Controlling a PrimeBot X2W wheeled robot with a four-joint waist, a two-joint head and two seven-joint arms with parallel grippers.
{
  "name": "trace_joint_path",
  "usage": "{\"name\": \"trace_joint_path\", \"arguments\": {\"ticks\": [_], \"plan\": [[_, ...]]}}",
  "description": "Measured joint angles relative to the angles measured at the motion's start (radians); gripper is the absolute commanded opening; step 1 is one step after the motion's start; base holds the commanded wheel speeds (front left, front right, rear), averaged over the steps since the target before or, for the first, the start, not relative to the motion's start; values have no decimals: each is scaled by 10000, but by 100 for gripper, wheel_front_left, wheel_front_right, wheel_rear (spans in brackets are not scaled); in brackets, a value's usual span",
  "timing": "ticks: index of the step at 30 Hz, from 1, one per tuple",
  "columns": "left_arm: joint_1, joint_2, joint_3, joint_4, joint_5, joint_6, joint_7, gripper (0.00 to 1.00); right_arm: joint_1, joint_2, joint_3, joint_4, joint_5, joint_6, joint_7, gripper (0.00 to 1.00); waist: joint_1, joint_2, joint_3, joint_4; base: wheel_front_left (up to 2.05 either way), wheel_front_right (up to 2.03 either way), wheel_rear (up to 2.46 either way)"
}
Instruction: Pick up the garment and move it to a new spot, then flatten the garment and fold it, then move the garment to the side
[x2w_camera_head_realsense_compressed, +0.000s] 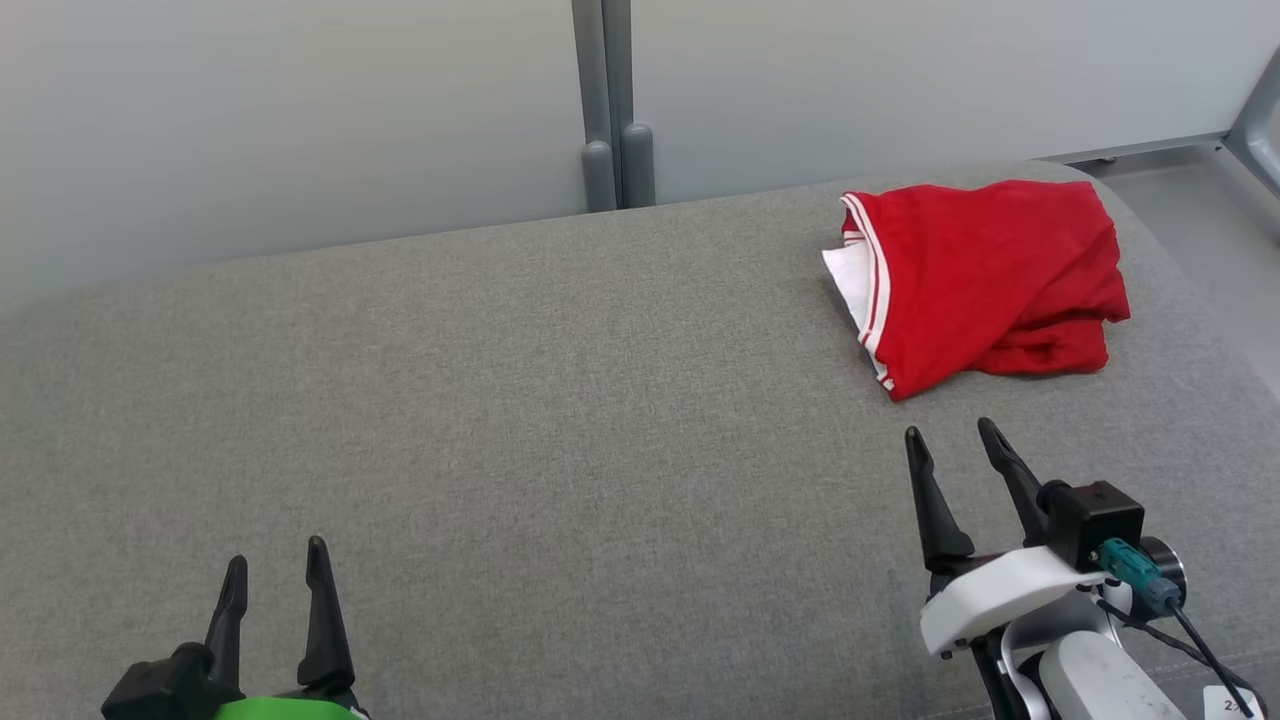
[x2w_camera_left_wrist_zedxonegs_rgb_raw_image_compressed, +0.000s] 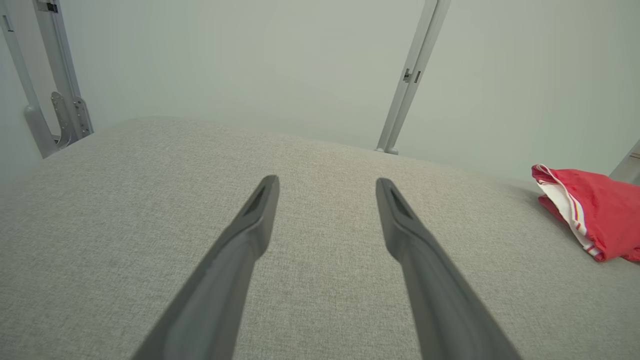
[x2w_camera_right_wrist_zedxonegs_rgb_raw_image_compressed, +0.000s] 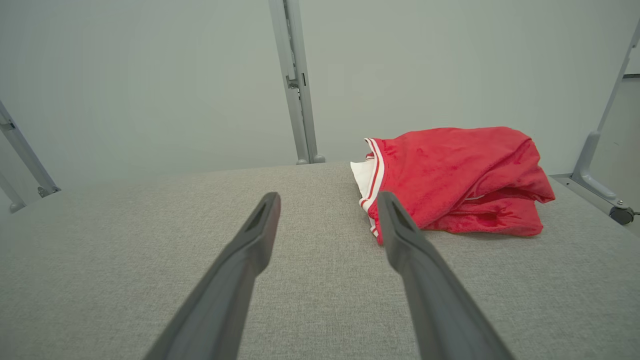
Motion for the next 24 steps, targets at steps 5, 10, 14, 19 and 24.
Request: {"name": "trace_joint_path", "arguments": {"ticks": [5, 10, 14, 19, 24], "plan": [[26, -92, -81, 458, -4, -2, 19, 0, 222, 96, 23, 320, -33, 8, 4, 0, 0, 0, 10, 3, 0, 0, 0], [35, -115, -107, 510, -188, -6, 104, 0, 495, 184, 8, 408, 176, 63, 17, 0, 0, 0, 23, 13, 0, 0, 0], [35, -113, -115, 451, -663, -50, 115, 0, 523, 203, -36, 318, 627, 136, 59, 0, 0, 0, 44, 26, 0, 0, 0], [35, -115, -96, 439, -1396, -59, 238, 0, 558, 222, -171, 205, 1363, 278, 119, 0, 0, 0, 66, 40, 0, 0, 0], [29, -113, -33, 439, -2059, -109, 431, 0, 557, 251, -460, 171, 2232, 282, 343, 0, 0, 0, 87, 57, 0, 0, 0]]}}
